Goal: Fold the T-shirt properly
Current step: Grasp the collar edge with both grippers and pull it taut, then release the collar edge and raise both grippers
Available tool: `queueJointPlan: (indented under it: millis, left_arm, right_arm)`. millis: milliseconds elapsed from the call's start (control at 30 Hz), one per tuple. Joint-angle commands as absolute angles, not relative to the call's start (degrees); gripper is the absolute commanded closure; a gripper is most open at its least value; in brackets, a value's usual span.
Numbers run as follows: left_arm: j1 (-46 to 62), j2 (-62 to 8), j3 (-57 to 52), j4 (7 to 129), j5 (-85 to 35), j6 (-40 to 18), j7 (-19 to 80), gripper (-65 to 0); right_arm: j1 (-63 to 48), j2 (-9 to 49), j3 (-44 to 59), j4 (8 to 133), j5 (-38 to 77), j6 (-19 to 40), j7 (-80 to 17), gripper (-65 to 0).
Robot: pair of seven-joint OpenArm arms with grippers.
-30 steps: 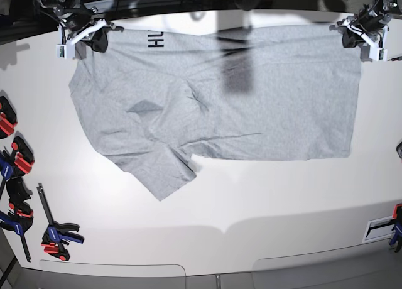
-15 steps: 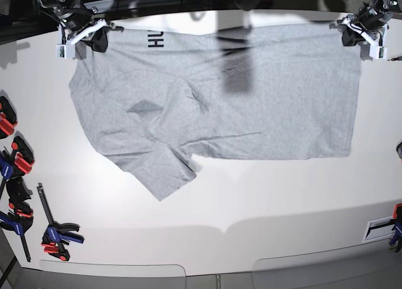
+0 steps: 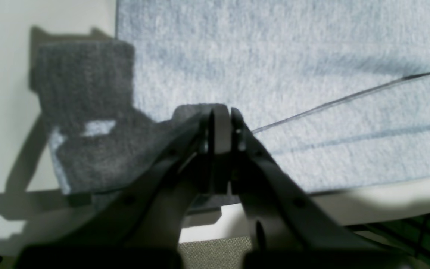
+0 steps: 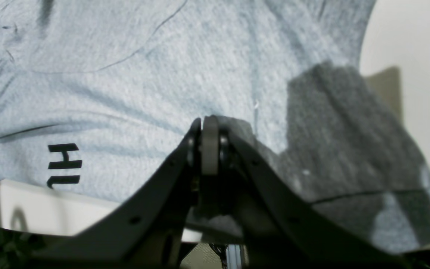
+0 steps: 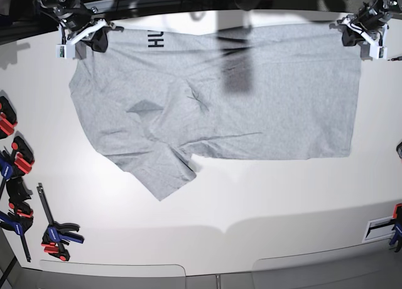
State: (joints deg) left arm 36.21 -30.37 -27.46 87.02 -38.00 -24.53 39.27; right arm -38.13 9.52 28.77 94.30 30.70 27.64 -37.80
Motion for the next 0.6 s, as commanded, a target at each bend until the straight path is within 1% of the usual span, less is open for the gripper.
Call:
queueJointPlan:
  millis: [0,167,367,467,567]
  left_arm:
    - [37.1,-31.2,-27.8,87.1,-36.3,-24.0,41.1,0.0]
    - [37.1,-31.2,-27.8,88.2,-36.3,-24.0,39.0,0.0]
    - [37.1,-31.1,-27.9,95.6,-35.8,-23.9,39.0,0.0]
    - [37.1,-31.1,-28.5,100.2,-33.8,-22.0,38.4,0.0]
    - [37.0,-31.2,-28.9,104.6,-29.9,-19.4,35.6,0.0]
  right_arm:
    - [-40.0,9.7,28.9,93.7,23.0,24.0,-46.7,0.0]
    - [-40.0,9.7,28.9,98.6,22.9,24.0,-45.5,0.0]
    - [-39.7,9.7,28.9,105.1,22.5,23.3,-43.4,0.0]
    - [-39.7,9.7,28.9,107.3,22.5,22.2,-42.3,0.0]
    - [-39.3,9.7,28.9,108.6,22.5,22.0,-39.5,0.0]
